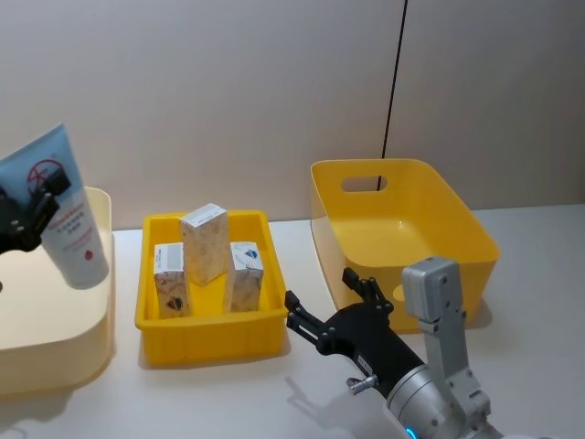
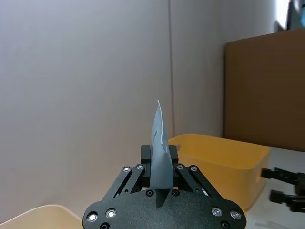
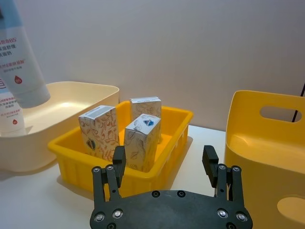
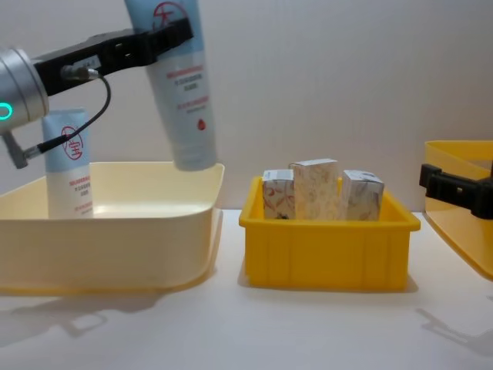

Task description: Bimanual collaborative sorting of washing and personal care products

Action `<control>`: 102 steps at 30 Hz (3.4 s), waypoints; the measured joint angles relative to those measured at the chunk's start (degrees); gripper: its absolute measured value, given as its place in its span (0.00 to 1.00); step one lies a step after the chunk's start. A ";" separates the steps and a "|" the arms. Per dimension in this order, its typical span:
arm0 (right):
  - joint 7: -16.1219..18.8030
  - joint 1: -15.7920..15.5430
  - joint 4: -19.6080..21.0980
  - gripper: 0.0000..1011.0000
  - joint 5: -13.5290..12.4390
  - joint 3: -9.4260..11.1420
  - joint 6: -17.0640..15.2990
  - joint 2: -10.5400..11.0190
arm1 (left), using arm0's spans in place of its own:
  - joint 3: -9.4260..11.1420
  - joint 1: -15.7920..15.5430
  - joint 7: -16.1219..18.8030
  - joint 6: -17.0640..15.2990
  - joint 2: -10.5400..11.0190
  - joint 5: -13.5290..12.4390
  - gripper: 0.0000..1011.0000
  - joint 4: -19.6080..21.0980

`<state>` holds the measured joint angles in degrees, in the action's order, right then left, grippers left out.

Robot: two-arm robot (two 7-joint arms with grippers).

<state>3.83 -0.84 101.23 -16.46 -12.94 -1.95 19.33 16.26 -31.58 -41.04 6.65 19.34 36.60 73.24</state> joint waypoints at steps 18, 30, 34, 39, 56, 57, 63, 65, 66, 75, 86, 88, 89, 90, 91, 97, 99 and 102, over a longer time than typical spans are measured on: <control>0.00 0.00 0.00 0.99 0.00 0.00 0.00 0.00 | 4.83 -1.17 -8.78 -2.20 -0.10 2.89 0.20 0.27; 0.00 0.00 0.00 0.99 0.00 0.00 0.00 0.00 | 7.07 -1.38 -10.36 -1.79 -0.05 2.38 0.20 -0.21; 0.00 0.00 0.00 0.99 0.00 0.00 0.00 0.00 | 7.76 -1.53 -11.15 -1.52 0.03 2.32 0.20 -0.44; 0.00 0.00 0.00 0.99 0.00 0.00 0.00 0.00 | 8.52 -1.72 -12.11 -1.36 0.17 2.32 0.20 -0.79; 1.23 0.04 0.18 0.99 -0.47 0.01 -0.19 0.30 | 10.27 -2.12 -13.87 -1.08 0.54 2.23 0.20 -1.57; 1.48 0.07 0.22 0.99 -0.58 0.01 -0.24 0.37 | 10.35 -2.14 -13.93 -1.07 0.55 2.22 0.20 -1.60; 4.34 0.54 0.62 0.99 -1.86 -0.13 -0.91 1.14 | 10.53 -2.16 -14.12 -1.05 0.58 2.19 0.20 -1.68; 5.68 0.81 0.80 0.99 -2.50 -0.21 -1.28 1.50 | 10.60 -2.17 -14.20 -1.03 0.59 2.19 0.20 -1.71; 5.98 0.90 0.87 0.99 -2.71 -0.24 -1.41 1.60 | 10.63 -2.18 -14.23 -1.02 0.59 2.19 0.20 -1.72; 11.67 2.51 1.39 0.99 -5.45 -1.12 -3.10 3.26 | 10.75 -2.22 -14.35 -1.00 0.64 2.19 0.20 -1.76; 19.15 5.86 1.01 0.99 -8.51 -3.81 -5.35 5.10 | 10.84 -2.24 -14.44 -1.00 0.65 2.20 0.20 -1.81; 20.02 6.54 0.71 0.99 -8.76 -4.47 -5.60 5.22 | 10.85 -2.25 -14.45 -1.00 0.65 2.20 0.20 -1.81; 20.42 6.85 0.57 0.99 -8.81 -4.75 -5.67 5.24 | 10.85 -2.25 -14.45 -1.00 0.65 2.20 0.20 -1.81; 20.81 7.13 0.42 0.99 -8.87 -5.03 -5.77 5.25 | 10.86 -2.24 -14.46 -1.00 0.65 2.20 0.20 -1.81; 21.64 7.79 0.04 0.99 -8.99 -5.63 -5.91 5.27 | 10.86 -2.25 -14.46 -1.00 0.65 2.20 0.20 -1.82; 22.82 9.64 -1.31 0.99 -8.79 -7.59 -5.83 4.81 | 10.86 -2.24 -14.47 -1.00 0.65 2.20 0.20 -1.81; 22.76 10.02 -1.67 0.99 -8.42 -8.03 -5.56 4.54 | 10.86 -2.24 -14.46 -1.00 0.65 2.20 0.20 -1.81; 22.03 10.68 -2.44 0.99 -7.53 -8.87 -4.87 3.80 | 10.86 -2.24 -14.46 -1.01 0.65 2.20 0.20 -1.81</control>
<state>25.86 9.84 98.79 -24.00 -21.81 -6.82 23.14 27.13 -33.83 -55.50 5.64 19.99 38.79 71.43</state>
